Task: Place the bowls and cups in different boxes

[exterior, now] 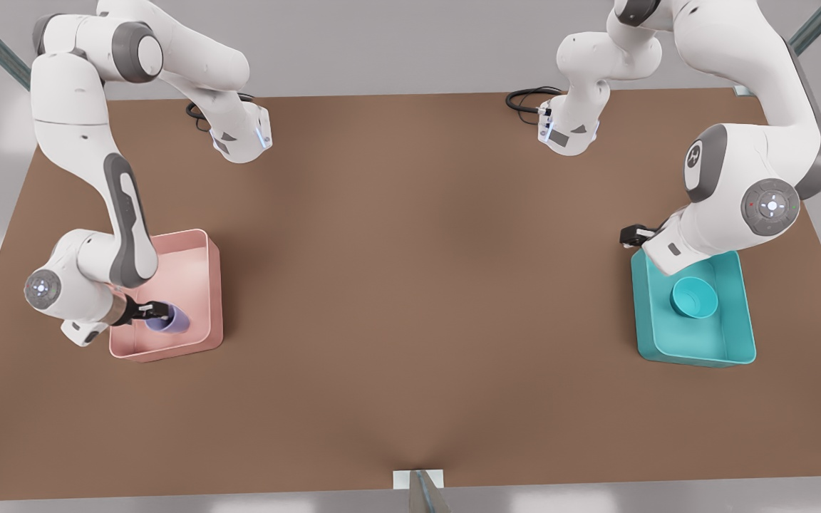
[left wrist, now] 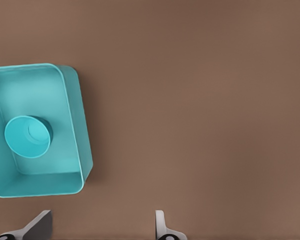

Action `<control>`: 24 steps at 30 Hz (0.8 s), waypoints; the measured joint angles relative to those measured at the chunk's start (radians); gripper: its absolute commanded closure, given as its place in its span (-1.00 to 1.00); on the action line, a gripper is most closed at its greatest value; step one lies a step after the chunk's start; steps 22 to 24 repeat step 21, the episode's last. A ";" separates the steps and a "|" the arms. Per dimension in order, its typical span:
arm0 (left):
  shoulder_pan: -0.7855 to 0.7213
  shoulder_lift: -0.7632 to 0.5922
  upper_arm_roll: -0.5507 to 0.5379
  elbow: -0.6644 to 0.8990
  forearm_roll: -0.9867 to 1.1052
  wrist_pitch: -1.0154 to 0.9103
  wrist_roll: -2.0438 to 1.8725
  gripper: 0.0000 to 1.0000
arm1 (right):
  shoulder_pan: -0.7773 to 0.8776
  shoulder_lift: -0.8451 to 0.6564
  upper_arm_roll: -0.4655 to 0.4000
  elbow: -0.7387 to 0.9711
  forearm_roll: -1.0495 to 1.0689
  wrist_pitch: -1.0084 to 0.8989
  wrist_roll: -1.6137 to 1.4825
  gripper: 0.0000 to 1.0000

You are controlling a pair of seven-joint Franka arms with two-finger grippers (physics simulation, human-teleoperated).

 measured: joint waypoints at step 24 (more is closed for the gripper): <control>0.003 0.004 0.002 0.000 0.015 -0.003 -0.040 -1.00 | 0.100 -0.357 0.013 0.332 -0.010 -0.701 0.109 -1.00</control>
